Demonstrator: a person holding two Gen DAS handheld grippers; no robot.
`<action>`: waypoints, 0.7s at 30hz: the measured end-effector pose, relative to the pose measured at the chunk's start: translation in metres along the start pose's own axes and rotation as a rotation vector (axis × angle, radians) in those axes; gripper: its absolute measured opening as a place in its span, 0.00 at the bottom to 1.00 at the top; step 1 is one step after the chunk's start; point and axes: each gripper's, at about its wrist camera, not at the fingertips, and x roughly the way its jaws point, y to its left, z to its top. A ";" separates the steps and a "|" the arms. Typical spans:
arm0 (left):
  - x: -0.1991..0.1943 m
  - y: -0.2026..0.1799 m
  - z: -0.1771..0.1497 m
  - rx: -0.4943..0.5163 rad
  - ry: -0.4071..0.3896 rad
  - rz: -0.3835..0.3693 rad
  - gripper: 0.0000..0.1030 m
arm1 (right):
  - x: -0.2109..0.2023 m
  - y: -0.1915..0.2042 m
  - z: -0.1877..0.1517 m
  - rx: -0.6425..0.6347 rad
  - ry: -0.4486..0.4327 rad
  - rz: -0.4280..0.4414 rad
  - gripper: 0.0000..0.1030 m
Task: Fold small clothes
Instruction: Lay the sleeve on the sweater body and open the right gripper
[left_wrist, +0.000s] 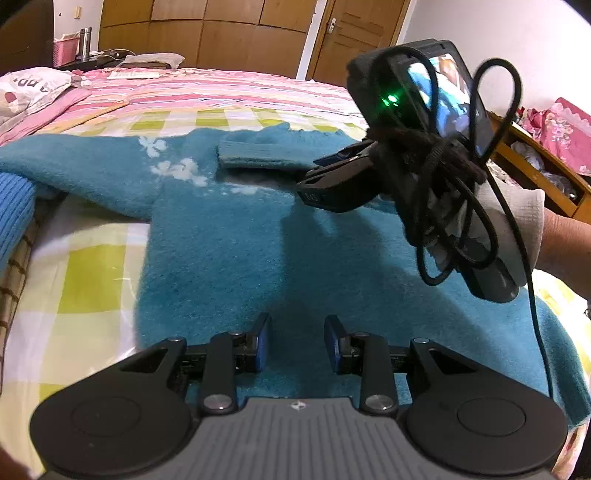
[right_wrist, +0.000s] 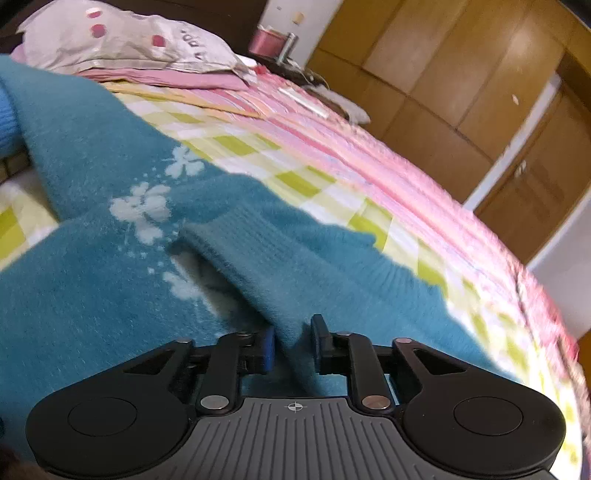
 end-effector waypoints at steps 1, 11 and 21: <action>0.000 -0.001 0.000 0.002 0.002 0.008 0.36 | 0.000 0.000 0.000 0.010 0.006 -0.003 0.16; -0.006 0.001 0.002 0.000 0.010 0.069 0.36 | -0.004 0.000 0.002 0.069 0.055 0.018 0.19; -0.006 0.003 0.005 0.003 0.006 0.119 0.36 | -0.015 0.003 0.000 0.096 0.064 0.025 0.23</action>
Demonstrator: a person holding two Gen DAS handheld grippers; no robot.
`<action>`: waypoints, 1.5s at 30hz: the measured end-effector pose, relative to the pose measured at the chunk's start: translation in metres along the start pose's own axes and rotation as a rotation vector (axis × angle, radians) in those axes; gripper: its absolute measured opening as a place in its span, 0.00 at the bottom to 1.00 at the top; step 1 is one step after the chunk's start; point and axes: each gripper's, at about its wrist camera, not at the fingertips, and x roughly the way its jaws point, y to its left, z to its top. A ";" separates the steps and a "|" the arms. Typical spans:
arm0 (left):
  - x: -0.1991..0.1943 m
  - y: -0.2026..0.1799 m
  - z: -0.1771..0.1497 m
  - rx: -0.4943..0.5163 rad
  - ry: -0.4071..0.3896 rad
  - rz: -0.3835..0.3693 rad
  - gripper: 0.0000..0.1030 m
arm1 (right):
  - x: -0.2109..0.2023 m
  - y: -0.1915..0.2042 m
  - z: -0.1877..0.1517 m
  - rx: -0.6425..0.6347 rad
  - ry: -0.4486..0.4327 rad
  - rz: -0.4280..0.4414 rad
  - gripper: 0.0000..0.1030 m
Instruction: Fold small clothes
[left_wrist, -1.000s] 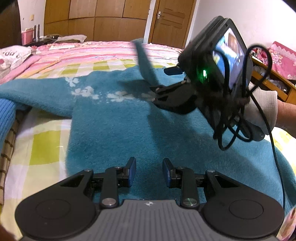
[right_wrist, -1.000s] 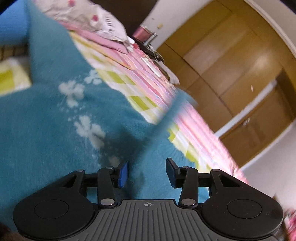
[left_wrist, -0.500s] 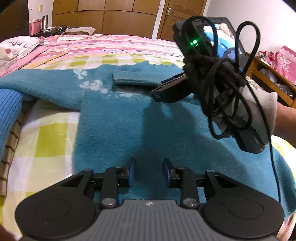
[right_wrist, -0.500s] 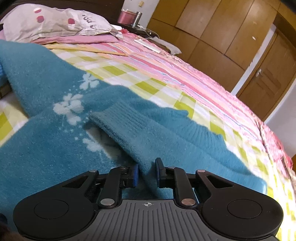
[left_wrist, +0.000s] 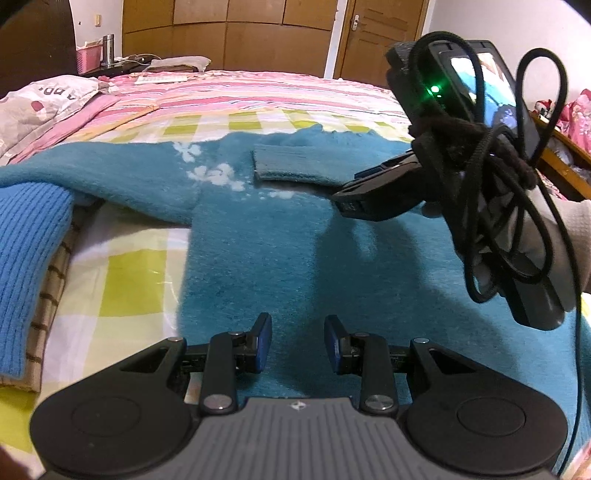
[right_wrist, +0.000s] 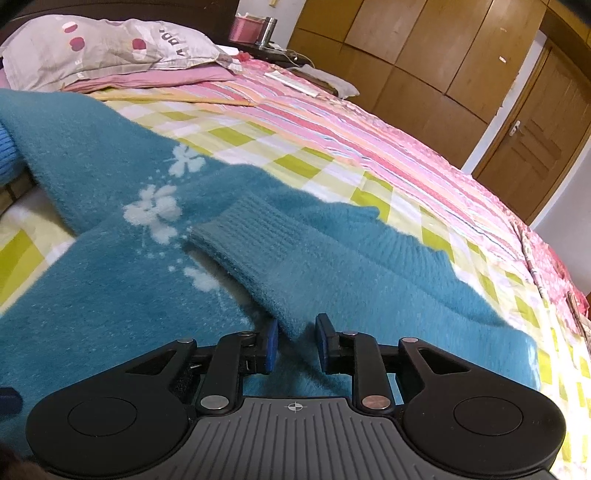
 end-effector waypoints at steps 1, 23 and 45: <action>0.000 0.000 0.000 -0.001 0.000 0.001 0.36 | 0.000 0.001 0.000 -0.001 0.001 0.000 0.23; -0.002 0.008 0.007 -0.027 -0.040 0.048 0.36 | -0.067 -0.007 -0.033 0.100 -0.066 0.041 0.21; 0.002 0.047 0.020 -0.084 -0.077 0.264 0.44 | -0.141 0.098 -0.096 -0.056 -0.086 0.400 0.21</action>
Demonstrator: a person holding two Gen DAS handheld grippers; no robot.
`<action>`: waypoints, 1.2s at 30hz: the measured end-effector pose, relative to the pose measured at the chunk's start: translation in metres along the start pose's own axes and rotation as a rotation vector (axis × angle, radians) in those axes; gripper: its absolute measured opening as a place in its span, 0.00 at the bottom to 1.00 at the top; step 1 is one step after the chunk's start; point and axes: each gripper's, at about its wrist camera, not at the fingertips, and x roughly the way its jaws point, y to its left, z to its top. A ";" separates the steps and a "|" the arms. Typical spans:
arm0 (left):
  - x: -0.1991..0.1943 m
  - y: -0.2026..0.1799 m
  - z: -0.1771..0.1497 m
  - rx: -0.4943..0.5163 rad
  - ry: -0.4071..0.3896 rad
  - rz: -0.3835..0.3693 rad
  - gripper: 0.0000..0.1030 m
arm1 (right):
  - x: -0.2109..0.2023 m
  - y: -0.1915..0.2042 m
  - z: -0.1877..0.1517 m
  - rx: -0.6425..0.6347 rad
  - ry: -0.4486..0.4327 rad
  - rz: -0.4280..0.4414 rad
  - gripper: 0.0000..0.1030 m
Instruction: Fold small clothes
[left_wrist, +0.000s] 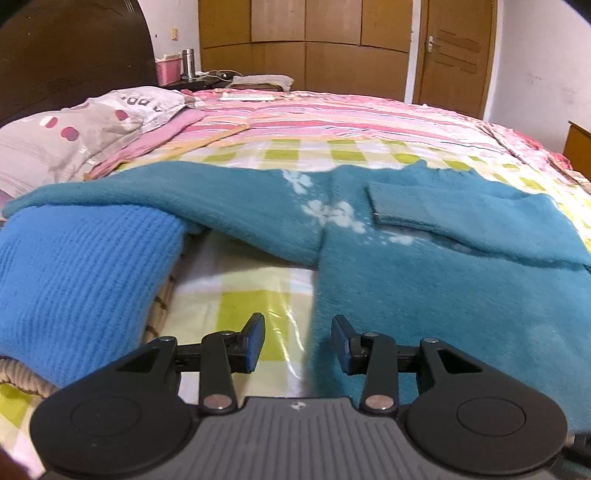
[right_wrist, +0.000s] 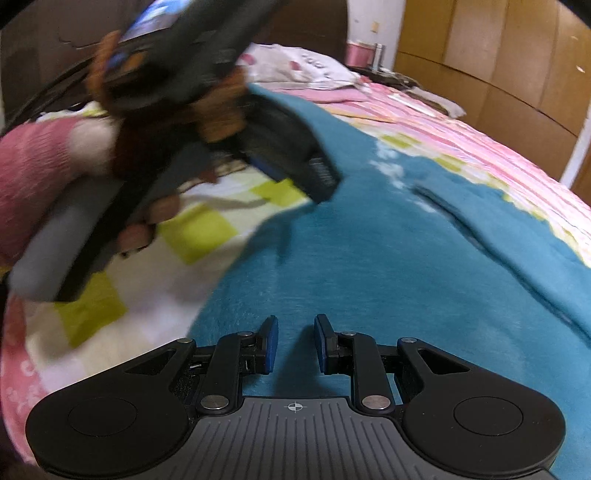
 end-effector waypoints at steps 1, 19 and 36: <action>0.001 0.000 0.001 0.000 0.000 0.005 0.44 | -0.001 0.004 -0.001 0.001 -0.001 0.014 0.21; 0.008 -0.013 0.002 0.046 0.021 0.071 0.45 | -0.021 0.033 -0.022 -0.076 -0.050 0.127 0.22; 0.011 -0.022 0.009 0.095 0.020 0.110 0.46 | -0.029 0.031 -0.032 -0.019 -0.061 0.187 0.22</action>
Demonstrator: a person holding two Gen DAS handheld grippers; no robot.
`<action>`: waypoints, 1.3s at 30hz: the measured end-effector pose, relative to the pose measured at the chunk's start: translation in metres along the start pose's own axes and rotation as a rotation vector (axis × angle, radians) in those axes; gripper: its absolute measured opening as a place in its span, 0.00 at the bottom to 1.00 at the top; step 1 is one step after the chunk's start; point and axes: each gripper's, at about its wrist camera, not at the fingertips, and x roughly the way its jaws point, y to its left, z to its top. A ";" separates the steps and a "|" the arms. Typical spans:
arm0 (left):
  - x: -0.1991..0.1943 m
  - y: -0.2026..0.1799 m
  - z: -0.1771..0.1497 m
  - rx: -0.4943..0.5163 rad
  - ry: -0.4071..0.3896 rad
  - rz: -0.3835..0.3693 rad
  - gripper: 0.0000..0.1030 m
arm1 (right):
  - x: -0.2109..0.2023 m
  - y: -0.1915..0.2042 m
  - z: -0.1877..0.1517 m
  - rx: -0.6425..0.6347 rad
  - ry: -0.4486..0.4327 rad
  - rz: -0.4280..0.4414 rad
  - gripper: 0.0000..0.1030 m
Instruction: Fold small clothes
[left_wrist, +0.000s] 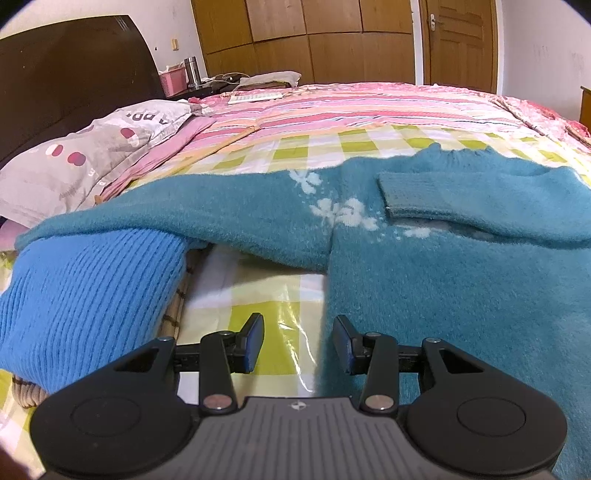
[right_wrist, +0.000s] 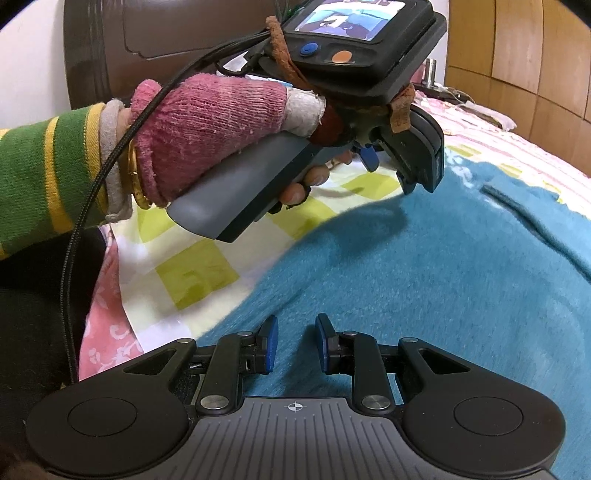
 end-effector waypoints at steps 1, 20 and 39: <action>0.000 -0.001 0.001 0.003 -0.001 0.002 0.46 | 0.000 0.000 0.000 0.001 -0.001 0.002 0.22; 0.011 0.133 0.067 -0.215 -0.049 0.177 0.51 | -0.016 -0.035 0.007 0.175 -0.083 0.058 0.22; 0.003 0.235 0.062 -0.606 -0.076 0.197 0.51 | -0.010 -0.062 0.016 0.264 -0.114 0.031 0.23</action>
